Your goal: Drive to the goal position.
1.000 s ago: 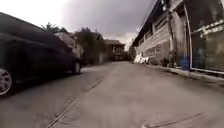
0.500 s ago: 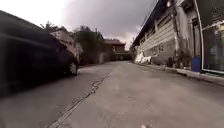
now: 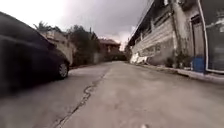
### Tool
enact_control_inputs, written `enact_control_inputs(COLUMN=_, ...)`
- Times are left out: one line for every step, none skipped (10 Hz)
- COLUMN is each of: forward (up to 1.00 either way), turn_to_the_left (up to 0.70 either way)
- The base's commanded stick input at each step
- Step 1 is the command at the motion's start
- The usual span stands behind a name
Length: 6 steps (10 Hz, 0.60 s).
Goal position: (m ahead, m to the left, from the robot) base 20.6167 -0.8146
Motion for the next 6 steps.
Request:
enact_control_inputs(forward=1.00, turn_to_the_left=0.00)
enact_control_inputs(forward=1.00, turn_to_the_left=0.00)
enact_control_inputs(forward=1.00, turn_to_the_left=0.00)
enact_control_inputs(forward=0.00, turn_to_the_left=0.00)
enact_control_inputs(forward=0.00, turn_to_the_left=0.00)
enact_control_inputs(forward=0.47, turn_to_the_left=0.00)
